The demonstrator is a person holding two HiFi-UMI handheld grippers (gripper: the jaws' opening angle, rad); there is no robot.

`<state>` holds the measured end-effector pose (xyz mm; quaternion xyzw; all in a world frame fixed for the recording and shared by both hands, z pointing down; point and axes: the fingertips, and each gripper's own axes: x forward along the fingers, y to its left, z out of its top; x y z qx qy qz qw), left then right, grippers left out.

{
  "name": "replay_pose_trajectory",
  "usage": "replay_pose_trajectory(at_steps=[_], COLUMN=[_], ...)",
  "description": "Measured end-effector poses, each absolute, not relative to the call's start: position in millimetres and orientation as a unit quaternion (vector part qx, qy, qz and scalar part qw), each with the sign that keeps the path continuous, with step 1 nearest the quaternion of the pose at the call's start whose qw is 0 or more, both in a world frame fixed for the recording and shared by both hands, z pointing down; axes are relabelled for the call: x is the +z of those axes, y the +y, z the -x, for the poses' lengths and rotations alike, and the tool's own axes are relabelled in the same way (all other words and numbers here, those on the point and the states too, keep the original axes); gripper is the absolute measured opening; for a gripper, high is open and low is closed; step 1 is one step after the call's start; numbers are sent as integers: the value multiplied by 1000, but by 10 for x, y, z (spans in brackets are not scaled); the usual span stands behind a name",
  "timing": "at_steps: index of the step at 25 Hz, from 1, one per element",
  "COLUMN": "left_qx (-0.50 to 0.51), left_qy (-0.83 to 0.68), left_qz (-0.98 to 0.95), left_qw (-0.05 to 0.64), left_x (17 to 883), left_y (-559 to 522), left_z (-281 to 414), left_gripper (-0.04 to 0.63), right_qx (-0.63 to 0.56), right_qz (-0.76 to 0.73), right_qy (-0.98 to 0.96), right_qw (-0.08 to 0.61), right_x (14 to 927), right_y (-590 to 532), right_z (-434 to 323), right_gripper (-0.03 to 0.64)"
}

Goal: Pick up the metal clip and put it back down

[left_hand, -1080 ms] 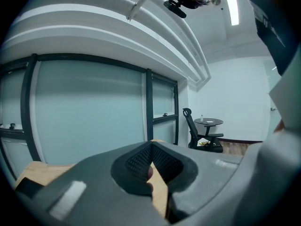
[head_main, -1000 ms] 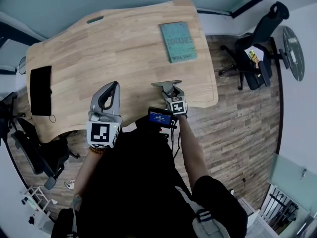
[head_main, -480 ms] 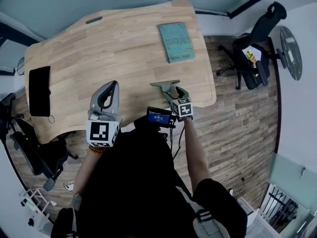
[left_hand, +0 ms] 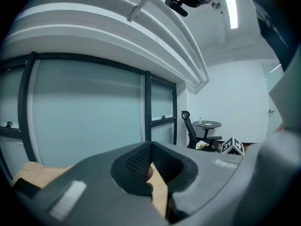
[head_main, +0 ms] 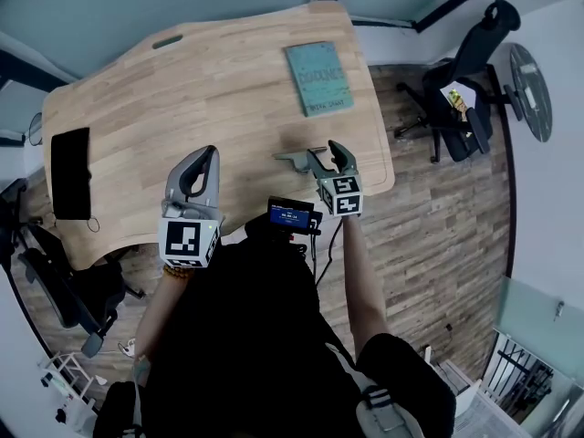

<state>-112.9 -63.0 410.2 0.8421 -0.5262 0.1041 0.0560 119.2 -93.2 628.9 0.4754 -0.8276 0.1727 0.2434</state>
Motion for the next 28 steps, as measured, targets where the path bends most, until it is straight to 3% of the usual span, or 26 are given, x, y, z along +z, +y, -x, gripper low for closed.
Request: replay_pose_trajectory(at_steps=[21,28], left_qx=[72,49], left_qy=[-528,-536], left_qz=[-846,-843], left_qw=[19,8], left_x=[3760,3586], left_y=[-801,-834], left_z=[1044,977], left_gripper=[0,0], right_qx=[-31,-39], right_qz=[-502,-500], right_qy=[-860,-865], right_qw=[84,24], right_x=[3997,3573], right_y=[-943,-820], right_z=[-621,-397], right_gripper=[194,165])
